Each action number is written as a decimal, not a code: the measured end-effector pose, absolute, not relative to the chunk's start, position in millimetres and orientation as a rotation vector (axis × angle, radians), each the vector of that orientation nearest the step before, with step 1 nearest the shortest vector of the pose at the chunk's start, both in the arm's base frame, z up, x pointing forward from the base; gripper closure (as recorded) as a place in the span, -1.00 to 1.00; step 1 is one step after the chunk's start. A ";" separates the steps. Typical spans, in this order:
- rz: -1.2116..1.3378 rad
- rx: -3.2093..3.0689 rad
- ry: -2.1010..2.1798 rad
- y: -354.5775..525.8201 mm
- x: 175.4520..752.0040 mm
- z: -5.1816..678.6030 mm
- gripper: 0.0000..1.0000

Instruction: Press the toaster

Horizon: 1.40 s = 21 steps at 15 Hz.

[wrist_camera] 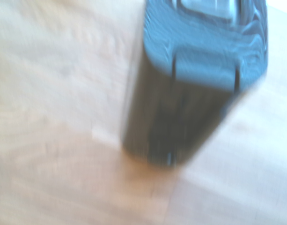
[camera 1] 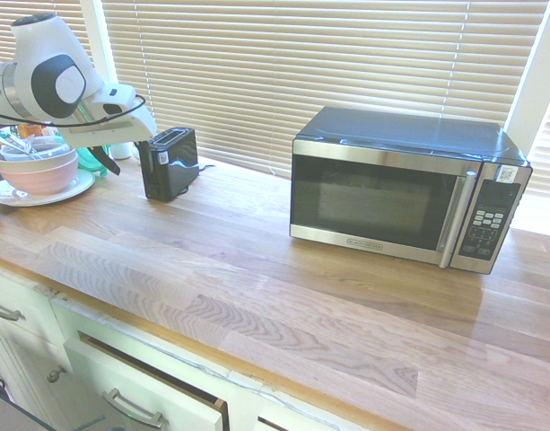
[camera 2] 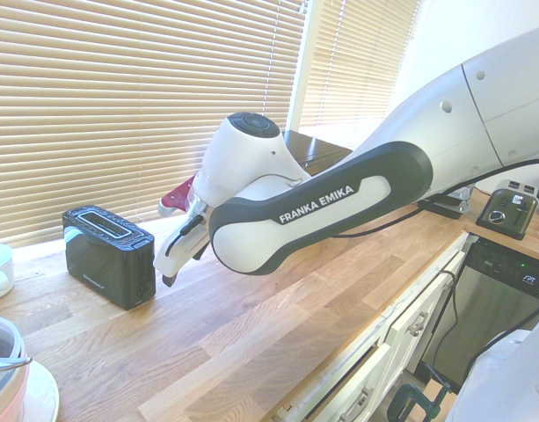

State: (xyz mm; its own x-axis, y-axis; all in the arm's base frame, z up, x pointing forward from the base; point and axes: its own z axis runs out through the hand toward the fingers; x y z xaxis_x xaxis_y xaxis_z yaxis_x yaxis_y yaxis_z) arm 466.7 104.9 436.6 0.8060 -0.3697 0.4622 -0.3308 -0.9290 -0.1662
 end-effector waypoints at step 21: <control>-0.832 -2.923 0.475 132.2 532.8 466.1 1.00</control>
